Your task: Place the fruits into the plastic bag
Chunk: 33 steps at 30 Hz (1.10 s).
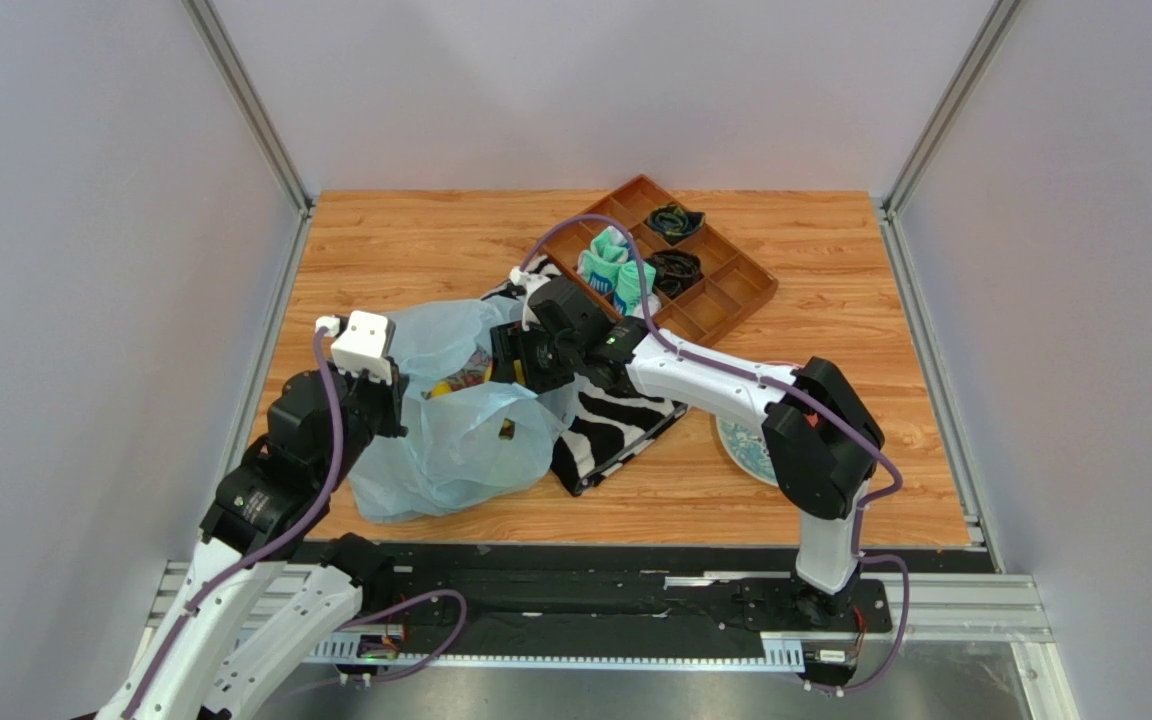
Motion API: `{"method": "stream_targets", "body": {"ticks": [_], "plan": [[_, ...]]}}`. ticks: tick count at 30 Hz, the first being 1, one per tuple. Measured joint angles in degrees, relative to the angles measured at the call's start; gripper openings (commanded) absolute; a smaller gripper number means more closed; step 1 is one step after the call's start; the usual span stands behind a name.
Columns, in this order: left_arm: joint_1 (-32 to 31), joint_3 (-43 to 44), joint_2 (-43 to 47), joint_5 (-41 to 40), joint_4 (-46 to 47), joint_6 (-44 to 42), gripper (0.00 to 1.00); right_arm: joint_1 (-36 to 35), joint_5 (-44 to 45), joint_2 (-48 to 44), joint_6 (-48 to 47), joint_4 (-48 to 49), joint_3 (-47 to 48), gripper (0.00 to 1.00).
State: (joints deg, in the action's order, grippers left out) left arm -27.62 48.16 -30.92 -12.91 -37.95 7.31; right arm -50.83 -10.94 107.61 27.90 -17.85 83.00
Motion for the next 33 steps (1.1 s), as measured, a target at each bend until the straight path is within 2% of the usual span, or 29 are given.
{"method": "stream_targets", "body": {"ticks": [10,17,21,28,33], "plan": [[0.0,0.0,0.0,0.0,0.0,0.0,0.00,0.0,0.1,0.0,-1.0,0.1,0.0,0.82],[0.0,0.0,0.0,0.0,0.0,0.0,0.00,0.0,-0.5,-1.0,-2.0,1.0,-1.2,0.78],[0.0,0.0,0.0,0.0,0.0,0.0,0.00,0.0,-0.2,-6.1,-3.1,1.2,-4.2,0.77],[0.0,0.0,0.0,0.0,0.0,0.0,0.00,0.9,5.7,-17.7,-4.9,-1.2,-5.5,0.73],[0.0,0.0,0.0,0.0,0.0,0.0,0.00,3.6,7.9,-19.4,-4.8,-2.1,-9.3,0.70]]}}
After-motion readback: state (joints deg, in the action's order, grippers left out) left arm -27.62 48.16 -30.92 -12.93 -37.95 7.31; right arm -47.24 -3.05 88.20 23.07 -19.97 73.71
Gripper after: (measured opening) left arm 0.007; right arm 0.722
